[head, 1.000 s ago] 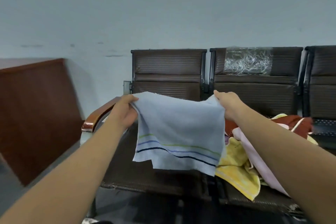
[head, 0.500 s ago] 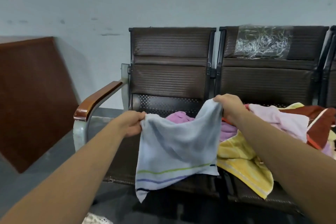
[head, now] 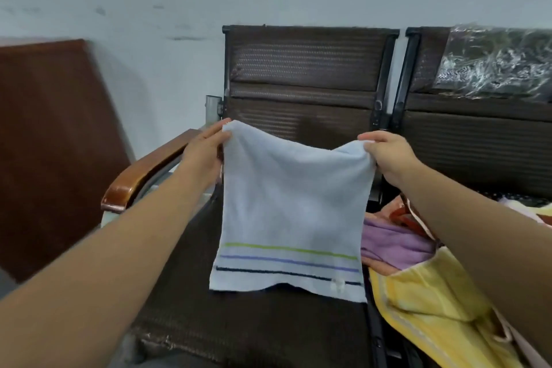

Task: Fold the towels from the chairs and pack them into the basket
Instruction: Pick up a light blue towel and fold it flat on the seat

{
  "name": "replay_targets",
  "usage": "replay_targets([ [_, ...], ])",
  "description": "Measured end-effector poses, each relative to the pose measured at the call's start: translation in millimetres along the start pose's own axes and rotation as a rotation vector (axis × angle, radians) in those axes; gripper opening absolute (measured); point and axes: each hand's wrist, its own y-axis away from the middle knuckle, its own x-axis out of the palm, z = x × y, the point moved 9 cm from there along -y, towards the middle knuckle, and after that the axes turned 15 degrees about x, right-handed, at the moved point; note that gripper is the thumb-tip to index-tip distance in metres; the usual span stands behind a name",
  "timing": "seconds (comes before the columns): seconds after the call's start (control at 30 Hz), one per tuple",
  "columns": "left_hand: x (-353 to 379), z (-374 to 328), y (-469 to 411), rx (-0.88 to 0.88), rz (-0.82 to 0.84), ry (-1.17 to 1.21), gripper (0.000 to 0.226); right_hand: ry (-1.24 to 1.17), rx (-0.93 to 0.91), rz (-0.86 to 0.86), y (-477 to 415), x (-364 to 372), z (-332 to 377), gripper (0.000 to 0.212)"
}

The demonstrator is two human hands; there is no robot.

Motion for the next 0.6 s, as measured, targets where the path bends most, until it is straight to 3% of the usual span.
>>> replay_targets([
  [0.17, -12.1, -78.7, -2.9, 0.177, -0.012, -0.094, 0.017, -0.14, -0.09, 0.019, 17.0, -20.8, 65.3, 0.026],
  [0.3, -23.2, -105.4, 26.6, 0.251, -0.03, -0.26, 0.017, -0.204, -0.09, 0.044, 51.2, -38.2, 67.3, 0.023],
  [0.47, -52.2, -67.5, 83.4, 0.256, 0.091, -0.801, 0.014, -0.046, -0.013, 0.008, 97.4, -46.2, -11.4, 0.022],
  [0.6, -74.9, 4.3, 145.3, 0.109, 0.239, -1.071, 0.009, 0.23, 0.085, 0.038, 139.1, -42.7, -100.3, 0.015],
])
